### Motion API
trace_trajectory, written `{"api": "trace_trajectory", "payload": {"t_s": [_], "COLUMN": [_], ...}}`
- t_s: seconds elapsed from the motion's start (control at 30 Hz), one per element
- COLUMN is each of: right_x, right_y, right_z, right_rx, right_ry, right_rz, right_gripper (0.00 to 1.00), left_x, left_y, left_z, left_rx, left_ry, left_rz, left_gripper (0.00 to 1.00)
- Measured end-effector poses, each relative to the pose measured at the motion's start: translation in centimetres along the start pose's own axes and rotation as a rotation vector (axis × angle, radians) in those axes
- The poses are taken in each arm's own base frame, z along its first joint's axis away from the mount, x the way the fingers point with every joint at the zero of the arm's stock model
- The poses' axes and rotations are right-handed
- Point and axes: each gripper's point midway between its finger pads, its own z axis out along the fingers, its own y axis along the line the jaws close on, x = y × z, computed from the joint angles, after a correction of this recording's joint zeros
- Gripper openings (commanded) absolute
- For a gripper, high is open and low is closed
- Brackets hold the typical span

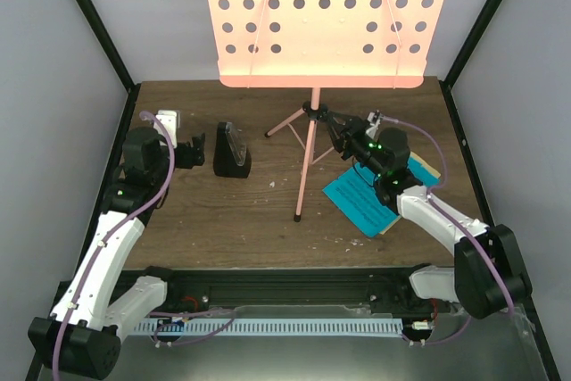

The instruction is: Pack up the instrument practice props

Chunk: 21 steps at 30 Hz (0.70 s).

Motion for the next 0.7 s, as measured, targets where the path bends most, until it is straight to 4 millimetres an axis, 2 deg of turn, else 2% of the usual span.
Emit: {"api": "trace_trajectory", "payload": {"t_s": [0.03, 0.13, 0.2, 0.3, 0.5, 0.7], "right_x": [-0.02, -0.07, -0.12, -0.18, -0.42, -0.48], "right_y": [-0.11, -0.48, -0.65, -0.48, -0.54, -0.76], "right_z": [0.04, 0.2, 0.31, 0.34, 0.29, 0.43], "right_rx": [0.003, 0.011, 0.013, 0.005, 0.006, 0.006], "right_ry": [0.0, 0.0, 0.0, 0.004, 0.005, 0.016], "right_rz": [0.0, -0.003, -0.004, -0.017, -0.045, -0.069], "right_gripper": [0.29, 0.15, 0.11, 0.12, 0.21, 0.21], "left_x": [0.0, 0.0, 0.0, 0.0, 0.07, 0.16], "left_y": [0.0, -0.01, -0.01, -0.04, -0.04, -0.04], "left_z": [0.0, 0.0, 0.0, 0.0, 0.08, 0.2], "left_rx": [0.0, 0.0, 0.001, 0.002, 0.002, 0.002], "left_ry": [0.0, 0.0, 0.0, 0.0, 0.003, 0.007], "left_rz": [0.0, 0.0, -0.001, -0.002, -0.003, -0.003], "left_gripper": [0.95, 0.94, 0.94, 0.94, 0.94, 0.94]}}
